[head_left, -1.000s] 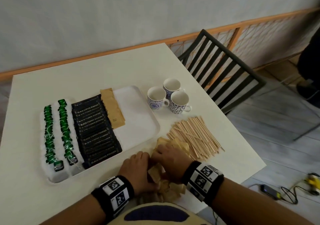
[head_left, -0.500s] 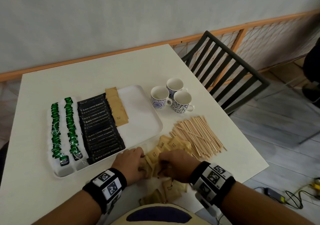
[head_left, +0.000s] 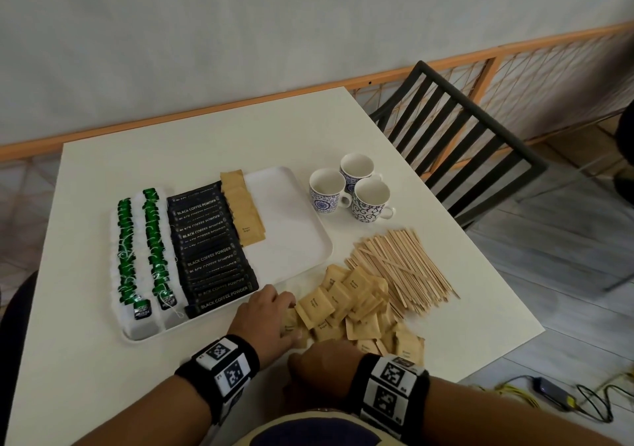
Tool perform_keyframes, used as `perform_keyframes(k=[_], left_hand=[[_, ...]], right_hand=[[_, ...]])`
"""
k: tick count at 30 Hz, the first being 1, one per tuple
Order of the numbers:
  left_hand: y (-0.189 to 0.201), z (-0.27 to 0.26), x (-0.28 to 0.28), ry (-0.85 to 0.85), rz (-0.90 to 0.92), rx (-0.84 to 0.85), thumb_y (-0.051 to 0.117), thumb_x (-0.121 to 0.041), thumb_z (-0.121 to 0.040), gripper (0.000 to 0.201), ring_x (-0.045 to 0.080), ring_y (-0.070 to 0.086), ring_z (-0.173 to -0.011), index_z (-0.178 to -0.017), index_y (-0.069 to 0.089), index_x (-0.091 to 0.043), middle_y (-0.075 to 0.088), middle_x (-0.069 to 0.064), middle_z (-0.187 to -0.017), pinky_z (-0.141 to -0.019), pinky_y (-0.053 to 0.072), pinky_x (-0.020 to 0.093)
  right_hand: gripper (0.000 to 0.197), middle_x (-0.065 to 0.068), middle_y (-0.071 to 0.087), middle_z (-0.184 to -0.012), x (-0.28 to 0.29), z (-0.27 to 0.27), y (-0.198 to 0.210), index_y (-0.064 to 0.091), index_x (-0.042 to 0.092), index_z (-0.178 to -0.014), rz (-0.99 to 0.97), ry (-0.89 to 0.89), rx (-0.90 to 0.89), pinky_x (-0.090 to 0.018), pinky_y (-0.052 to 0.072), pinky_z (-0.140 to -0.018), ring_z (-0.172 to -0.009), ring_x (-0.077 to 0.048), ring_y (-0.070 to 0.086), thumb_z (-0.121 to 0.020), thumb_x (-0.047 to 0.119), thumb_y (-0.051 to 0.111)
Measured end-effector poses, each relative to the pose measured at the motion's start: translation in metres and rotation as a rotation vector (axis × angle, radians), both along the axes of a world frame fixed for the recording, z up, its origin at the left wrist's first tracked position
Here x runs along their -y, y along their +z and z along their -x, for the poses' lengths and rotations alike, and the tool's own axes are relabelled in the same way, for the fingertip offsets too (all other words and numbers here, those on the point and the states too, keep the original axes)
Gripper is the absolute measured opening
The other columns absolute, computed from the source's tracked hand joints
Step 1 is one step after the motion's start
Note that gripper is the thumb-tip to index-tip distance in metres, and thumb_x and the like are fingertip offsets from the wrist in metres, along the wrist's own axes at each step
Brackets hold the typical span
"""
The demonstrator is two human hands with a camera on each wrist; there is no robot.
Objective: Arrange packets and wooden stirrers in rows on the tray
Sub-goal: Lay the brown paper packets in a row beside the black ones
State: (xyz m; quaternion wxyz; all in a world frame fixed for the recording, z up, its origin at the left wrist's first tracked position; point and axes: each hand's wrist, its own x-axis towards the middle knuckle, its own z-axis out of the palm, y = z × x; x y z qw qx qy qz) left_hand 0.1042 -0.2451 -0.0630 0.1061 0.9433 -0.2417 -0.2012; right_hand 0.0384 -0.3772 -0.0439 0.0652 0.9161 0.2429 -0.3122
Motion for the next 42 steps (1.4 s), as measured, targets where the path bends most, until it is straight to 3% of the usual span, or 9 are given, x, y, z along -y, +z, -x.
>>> perform_keyframes(k=[3,12,20,25,28,34,36,39,42], left_hand=[[0.000,-0.004,0.000,-0.006,-0.037,-0.002,0.061,-0.050,-0.079,0.051,0.018,0.045,-0.112,-0.122,0.045,-0.029,0.042,-0.003,-0.118,-0.090,0.041,0.032],[-0.002,-0.013,-0.021,0.135,0.073,-0.162,0.059,-0.043,-0.074,0.025,0.023,0.058,-0.089,-0.087,0.042,-0.030,0.058,-0.004,-0.090,-0.071,0.043,0.031],[0.003,-0.013,-0.035,0.191,0.175,-0.294,0.067,-0.029,-0.077,0.036,0.015,0.058,-0.081,-0.102,0.041,-0.032,0.058,-0.007,-0.087,-0.070,0.044,0.028],[0.008,-0.012,-0.054,0.224,0.312,-0.388,0.061,-0.019,-0.081,0.040,0.013,0.050,-0.057,-0.107,0.039,-0.039,0.061,0.017,-0.085,-0.056,0.042,0.025],[0.013,-0.008,-0.065,0.251,0.406,-0.396,0.055,-0.008,-0.088,0.036,0.007,0.047,-0.051,-0.107,0.049,-0.038,0.057,0.001,-0.079,-0.051,0.042,0.017],[0.027,-0.012,-0.079,0.408,0.630,-0.453,0.055,-0.006,-0.094,0.032,0.007,0.068,-0.077,-0.080,0.074,-0.028,0.071,0.000,-0.088,-0.067,0.052,0.022],[0.037,-0.014,-0.076,0.443,0.756,-0.529,0.061,-0.023,-0.092,0.015,0.022,0.069,-0.080,-0.085,0.074,-0.021,0.072,0.007,-0.085,-0.073,0.053,0.034],[0.050,-0.021,-0.069,0.481,0.867,-0.599,0.071,-0.051,-0.073,0.045,0.021,0.066,-0.076,-0.089,0.072,-0.010,0.070,0.009,-0.082,-0.069,0.054,0.029],[0.056,-0.029,-0.064,0.494,0.881,-0.538,0.072,-0.037,-0.080,0.028,0.018,0.063,-0.073,-0.091,0.072,-0.012,0.071,0.006,-0.080,-0.065,0.051,0.030]], right_hand=[[0.023,-0.019,0.064,-0.106,0.006,-0.008,0.011,0.060,0.001,-0.111,-0.235,-0.097,-0.180,-0.035,0.051,-0.072,-0.096,-0.034,0.064,-0.097,0.018,0.052],[0.029,-0.007,0.056,-0.106,0.009,-0.014,0.008,0.059,0.014,-0.113,-0.296,-0.174,0.040,-0.035,0.053,-0.077,-0.088,-0.021,0.056,-0.087,0.025,0.066],[0.043,-0.008,0.057,-0.113,0.003,-0.013,0.009,0.053,0.017,-0.122,-0.286,-0.163,-0.017,-0.039,0.052,-0.087,-0.102,-0.024,0.056,-0.083,0.026,0.071],[0.033,-0.009,0.060,-0.105,0.001,-0.019,0.011,0.066,0.012,-0.108,-0.195,-0.070,-0.025,-0.040,0.054,-0.083,-0.096,-0.026,0.056,-0.085,0.035,0.069],[0.028,-0.007,0.063,-0.100,-0.001,-0.021,0.010,0.068,0.013,-0.106,-0.203,-0.023,-0.006,-0.039,0.053,-0.085,-0.094,-0.025,0.057,-0.091,0.035,0.061],[0.020,-0.005,0.064,-0.091,0.010,-0.055,0.046,0.064,0.013,-0.097,-0.575,-0.415,-0.018,-0.031,0.049,-0.077,-0.082,-0.019,0.059,-0.091,0.033,0.062],[0.022,-0.008,0.062,-0.083,0.008,-0.071,0.052,0.059,0.011,-0.086,-0.753,-0.613,-0.030,-0.032,0.049,-0.069,-0.072,-0.017,0.056,-0.087,0.031,0.069],[0.014,-0.008,0.067,-0.081,0.001,-0.090,0.055,0.060,0.013,-0.083,-1.038,-0.861,-0.210,-0.032,0.057,-0.067,-0.064,-0.017,0.064,-0.085,0.020,0.073],[0.011,-0.013,0.067,-0.085,-0.003,-0.102,0.056,0.059,0.012,-0.084,-1.224,-0.971,-0.333,-0.032,0.059,-0.067,-0.067,-0.021,0.065,-0.087,0.012,0.070]])
